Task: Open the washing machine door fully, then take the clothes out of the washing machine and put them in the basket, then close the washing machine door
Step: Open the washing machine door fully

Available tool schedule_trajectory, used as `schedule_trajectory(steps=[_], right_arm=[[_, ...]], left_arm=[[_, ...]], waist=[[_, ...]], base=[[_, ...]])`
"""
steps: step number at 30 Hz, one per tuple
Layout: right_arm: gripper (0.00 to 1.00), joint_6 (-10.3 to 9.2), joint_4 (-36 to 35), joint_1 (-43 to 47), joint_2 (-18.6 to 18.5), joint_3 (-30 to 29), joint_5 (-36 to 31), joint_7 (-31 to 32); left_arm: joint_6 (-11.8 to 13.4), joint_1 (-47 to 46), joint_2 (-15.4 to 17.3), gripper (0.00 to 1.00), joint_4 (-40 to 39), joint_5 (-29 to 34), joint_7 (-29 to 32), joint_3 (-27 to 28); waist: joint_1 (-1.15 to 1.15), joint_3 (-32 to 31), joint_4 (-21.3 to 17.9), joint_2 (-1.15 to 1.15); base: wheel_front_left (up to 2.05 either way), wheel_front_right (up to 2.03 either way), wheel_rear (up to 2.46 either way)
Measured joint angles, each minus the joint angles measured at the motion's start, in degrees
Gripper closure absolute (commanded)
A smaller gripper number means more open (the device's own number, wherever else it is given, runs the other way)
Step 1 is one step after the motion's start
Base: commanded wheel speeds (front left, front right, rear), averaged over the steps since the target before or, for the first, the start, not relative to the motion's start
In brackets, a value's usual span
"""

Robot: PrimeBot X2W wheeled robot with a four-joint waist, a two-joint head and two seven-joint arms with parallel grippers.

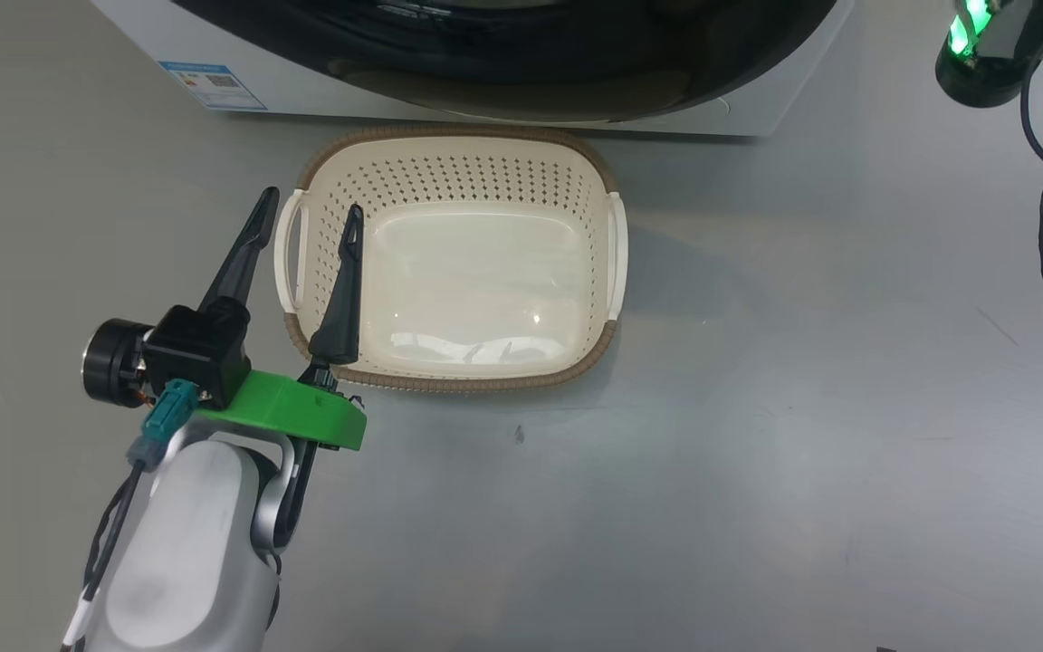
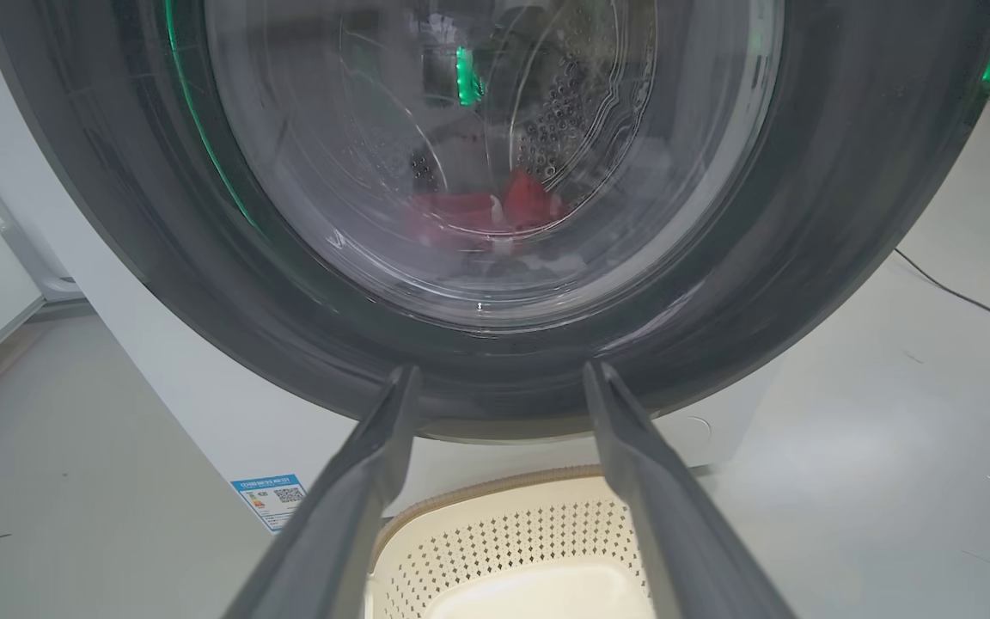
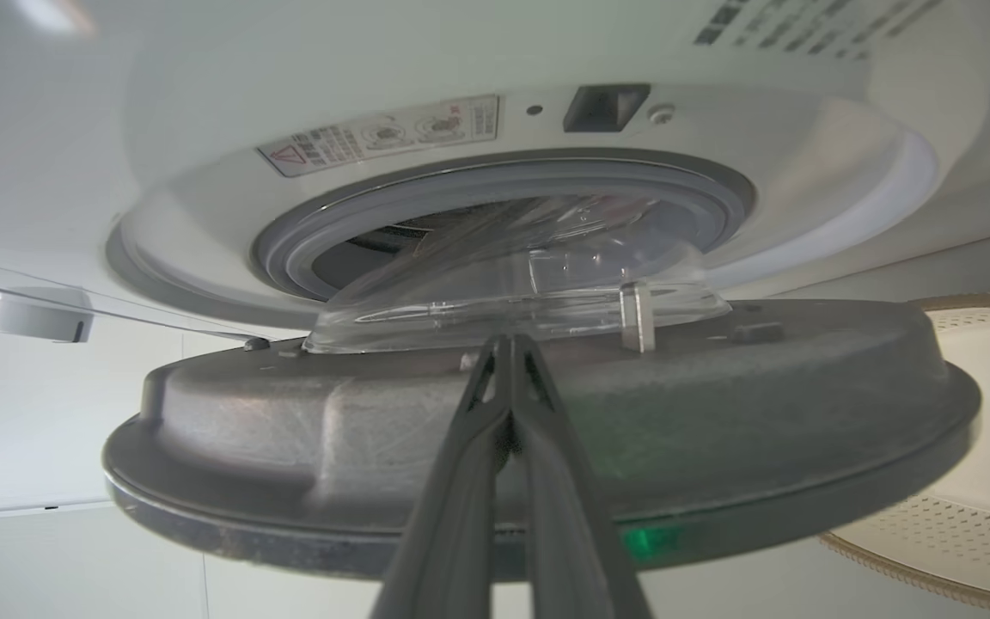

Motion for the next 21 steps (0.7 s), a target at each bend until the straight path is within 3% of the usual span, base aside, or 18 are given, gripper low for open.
schedule_trajectory(steps=[21], right_arm=[[1.00, 2.25, 0.5, 6.3, 1.6, 1.8, 0.5, 4.8]], left_arm=[[0.1, 1.7, 0.0, 0.00, 1.6, 0.1, 0.0, 0.1]], waist=[[0.00, -4.4, -1.4, 0.00]], base=[[0.00, 0.00, 0.00]])
